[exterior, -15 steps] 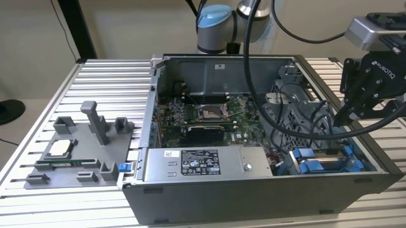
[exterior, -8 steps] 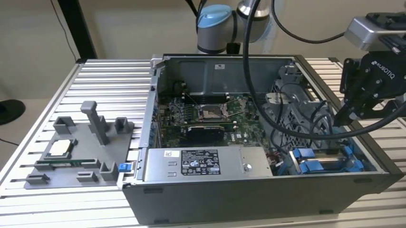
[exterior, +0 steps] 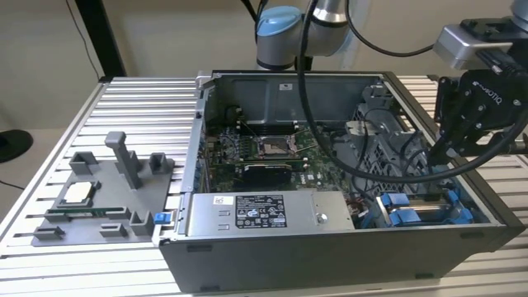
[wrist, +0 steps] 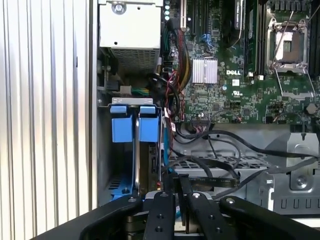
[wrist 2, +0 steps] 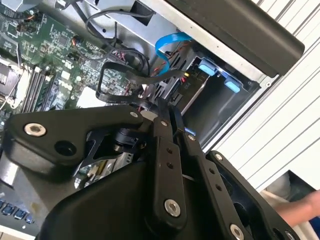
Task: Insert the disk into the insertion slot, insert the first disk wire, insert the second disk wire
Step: 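Insert the second disk wire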
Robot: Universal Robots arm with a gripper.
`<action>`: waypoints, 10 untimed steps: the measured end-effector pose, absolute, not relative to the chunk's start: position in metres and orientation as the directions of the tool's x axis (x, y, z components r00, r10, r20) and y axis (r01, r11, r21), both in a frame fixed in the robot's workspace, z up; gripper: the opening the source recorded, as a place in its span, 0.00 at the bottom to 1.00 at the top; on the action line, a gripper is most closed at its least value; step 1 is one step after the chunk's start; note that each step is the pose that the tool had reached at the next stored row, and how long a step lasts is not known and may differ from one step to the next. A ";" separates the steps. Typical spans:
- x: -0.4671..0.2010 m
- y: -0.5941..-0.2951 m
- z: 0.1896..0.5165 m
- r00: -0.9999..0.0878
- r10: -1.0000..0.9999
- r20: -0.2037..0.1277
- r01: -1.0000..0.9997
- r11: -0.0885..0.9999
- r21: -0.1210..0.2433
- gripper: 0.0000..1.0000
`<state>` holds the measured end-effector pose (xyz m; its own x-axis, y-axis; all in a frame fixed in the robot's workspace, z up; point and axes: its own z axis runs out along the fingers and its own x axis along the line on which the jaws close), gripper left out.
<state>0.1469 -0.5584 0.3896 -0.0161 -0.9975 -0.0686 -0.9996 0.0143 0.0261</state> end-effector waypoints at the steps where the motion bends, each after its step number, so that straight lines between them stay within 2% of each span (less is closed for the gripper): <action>1: 0.146 -0.558 0.390 -0.016 -0.998 -0.069 -1.000 0.014 0.023 0.00; 10: 0.144 -0.558 0.390 -0.015 -0.998 -0.069 -1.000 0.014 0.020 0.00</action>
